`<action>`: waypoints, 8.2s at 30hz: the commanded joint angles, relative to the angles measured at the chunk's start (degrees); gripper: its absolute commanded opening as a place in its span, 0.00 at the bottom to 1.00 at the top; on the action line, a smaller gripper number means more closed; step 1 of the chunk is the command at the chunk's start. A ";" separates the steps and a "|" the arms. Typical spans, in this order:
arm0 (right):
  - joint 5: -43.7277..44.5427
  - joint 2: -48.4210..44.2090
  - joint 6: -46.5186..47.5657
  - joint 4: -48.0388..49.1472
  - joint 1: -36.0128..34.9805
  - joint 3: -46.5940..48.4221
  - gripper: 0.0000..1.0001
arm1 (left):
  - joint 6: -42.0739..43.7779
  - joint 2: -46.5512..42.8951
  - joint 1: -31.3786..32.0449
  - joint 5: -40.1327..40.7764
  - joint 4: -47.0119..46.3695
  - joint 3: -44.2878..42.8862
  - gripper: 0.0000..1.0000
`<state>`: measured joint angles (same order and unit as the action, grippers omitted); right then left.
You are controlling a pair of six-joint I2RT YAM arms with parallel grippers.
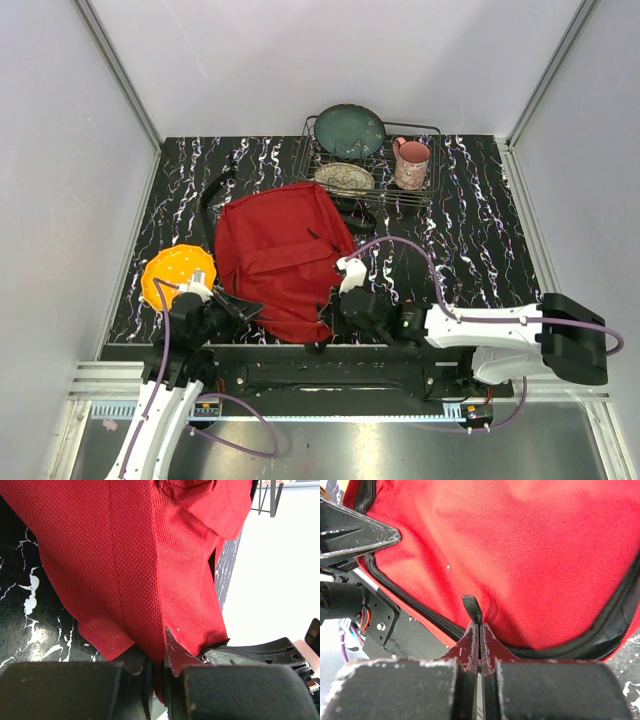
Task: Pack the student bag
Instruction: Zip the student bag at the center of the board.
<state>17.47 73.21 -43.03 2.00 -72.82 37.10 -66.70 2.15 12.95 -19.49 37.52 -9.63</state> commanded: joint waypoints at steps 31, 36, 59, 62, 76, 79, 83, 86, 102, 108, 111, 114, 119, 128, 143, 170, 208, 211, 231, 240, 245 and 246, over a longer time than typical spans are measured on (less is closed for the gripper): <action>5.73 -12.12 0.84 -2.79 10.24 -6.08 0.00 | 23.77 18.05 -0.21 6.40 3.97 -28.06 0.99; 5.90 -13.00 1.36 -3.49 10.15 -5.90 0.00 | 31.69 28.68 5.03 1.71 1.59 -34.05 0.99; 9.07 -16.61 -0.48 -8.59 10.24 -4.85 0.00 | 49.64 68.50 51.21 25.99 -11.49 -48.29 0.99; 9.07 -16.61 -0.66 -8.77 10.15 -4.67 0.00 | 50.78 70.88 52.61 24.32 -13.61 -48.64 0.99; 10.30 -16.43 -2.24 -9.65 10.15 -4.76 0.00 | 49.12 75.54 55.78 23.26 -16.95 -43.82 0.88; 10.47 -16.61 -2.15 -9.65 10.15 -4.85 0.00 | 48.50 76.07 55.87 24.32 -18.35 -42.32 0.79; 10.47 -16.78 -2.15 -9.82 10.24 -4.58 0.00 | 46.75 76.16 55.87 25.81 -21.08 -40.56 0.62; 10.47 -16.78 -2.06 -9.91 10.24 -4.58 0.00 | 45.52 75.90 55.96 27.30 -22.57 -39.24 0.37; 11.36 -16.61 -5.31 -9.73 11.38 -4.93 0.00 | 36.38 62.82 56.13 33.55 -27.76 -28.08 0.00; 7.93 -14.41 -5.05 -6.93 14.89 -4.06 0.00 | 33.48 59.38 56.66 32.32 -27.94 -23.86 0.00; 6.61 -12.75 -4.44 -5.17 16.56 -3.53 0.00 | 31.81 57.88 57.54 31.97 -27.59 -22.28 0.00; 5.91 -10.99 -2.77 -3.85 18.67 -2.56 0.00 | 29.88 55.34 58.50 32.23 -27.24 -20.26 0.00; 3.45 -8.27 -0.66 0.89 21.66 -1.68 0.00 | 26.89 50.94 59.73 33.02 -25.39 -17.71 0.00; 1.33 -0.10 3.03 4.85 27.19 3.85 0.00 | 22.50 48.73 62.80 34.07 -24.33 -15.16 0.00; -2.44 10.38 7.52 10.22 35.46 11.68 0.00 | 16.34 47.42 71.06 38.81 -25.12 -12.17 0.00; -24.02 -1.57 6.73 5.83 40.65 7.20 0.39 | 12.73 52.17 78.19 44.88 -26.18 -15.06 0.78; -26.09 6.40 38.01 -6.75 21.75 5.87 0.58 | 15.46 60.70 78.02 46.47 -25.39 -17.71 0.86; -23.98 8.87 39.68 -6.31 20.79 6.67 0.58 | 14.58 58.24 78.10 46.82 -25.83 -16.22 0.85; -10.80 15.74 37.14 -5.60 17.44 11.33 0.00 | 13.00 55.76 78.02 48.14 -25.65 -14.19 0.77; 0.27 8.19 30.90 -3.15 17.44 7.64 0.00 | 13.52 59.54 78.10 46.64 -27.06 -15.16 0.52; 4.24 5.54 28.61 -3.58 17.71 7.28 0.00 | 12.91 61.48 78.10 46.03 -25.13 -16.30 0.18; 4.06 5.19 28.18 -3.49 17.62 7.20 0.00 | 12.82 62.18 78.02 45.85 -24.95 -16.39 0.07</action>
<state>13.04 81.65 -12.27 -5.85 -55.88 43.86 -52.66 62.48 90.54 29.28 11.94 -23.75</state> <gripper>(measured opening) 0.012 0.209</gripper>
